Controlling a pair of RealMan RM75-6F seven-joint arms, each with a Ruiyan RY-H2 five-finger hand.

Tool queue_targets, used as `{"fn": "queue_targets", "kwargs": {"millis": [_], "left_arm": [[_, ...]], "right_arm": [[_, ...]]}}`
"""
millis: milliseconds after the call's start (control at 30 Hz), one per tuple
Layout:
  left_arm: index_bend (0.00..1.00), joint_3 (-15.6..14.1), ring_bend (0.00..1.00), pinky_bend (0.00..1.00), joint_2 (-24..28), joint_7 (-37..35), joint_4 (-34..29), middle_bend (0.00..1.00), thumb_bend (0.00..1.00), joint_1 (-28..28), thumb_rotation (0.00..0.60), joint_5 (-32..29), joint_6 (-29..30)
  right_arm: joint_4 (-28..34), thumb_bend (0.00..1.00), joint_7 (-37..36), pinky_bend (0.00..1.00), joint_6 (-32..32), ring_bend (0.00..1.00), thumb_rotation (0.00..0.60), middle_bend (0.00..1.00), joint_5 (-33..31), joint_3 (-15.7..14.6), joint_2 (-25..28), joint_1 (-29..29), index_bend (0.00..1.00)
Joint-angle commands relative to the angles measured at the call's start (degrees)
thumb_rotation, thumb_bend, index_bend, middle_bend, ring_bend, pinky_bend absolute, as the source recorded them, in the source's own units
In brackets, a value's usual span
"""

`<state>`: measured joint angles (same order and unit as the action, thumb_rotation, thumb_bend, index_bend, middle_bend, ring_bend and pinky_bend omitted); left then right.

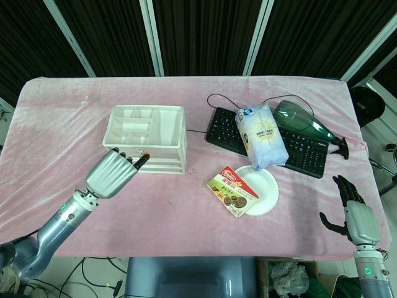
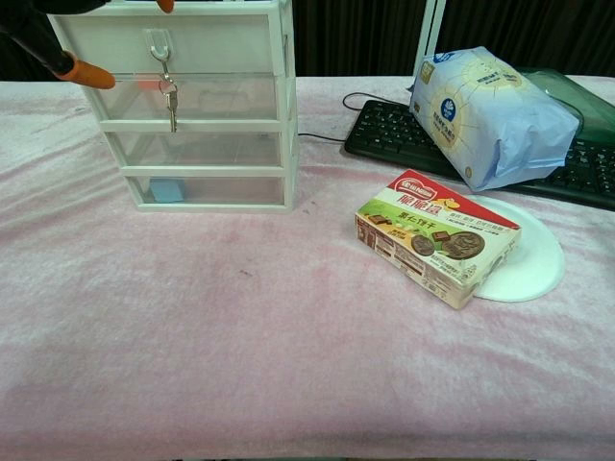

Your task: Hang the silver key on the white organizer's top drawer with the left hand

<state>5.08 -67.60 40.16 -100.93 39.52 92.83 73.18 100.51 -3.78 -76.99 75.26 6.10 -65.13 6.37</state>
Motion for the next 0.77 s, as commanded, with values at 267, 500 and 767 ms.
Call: {"fn": "queue_targets", "kwargs": {"millis": [267,500,767], "left_arm": [[0.02,-9.6,0.06,0.11,3.0,-11.3,-3.4,0.04,0.00,-17.2,0.600,3.0,16.6],[0.00,-12.3,0.00,0.00,1.7,-20.8,2.1,0.00,0.00,-25.0,0.600,-0.6,21.7],[0.00,-10.9,0.00,0.00,-2.5,-30.0,10.1,0.00,0.00,-30.3,0.600,-4.5,24.5]], "right_arm": [[-0.4,0.28,0.6,0.15,-0.3,0.00,0.600,0.00,1.0,-0.4,0.1,0.0,0.02],[-0.6,0.28,1.2,0.15,-0.6,0.00,0.600,0.00,1.5,-0.7,0.0,-0.1,0.02],[-0.9,0.28,1.2,0.15,-0.8,0.00,0.600,0.00,1.6,-0.7,0.1,-0.2,0.02]]}}
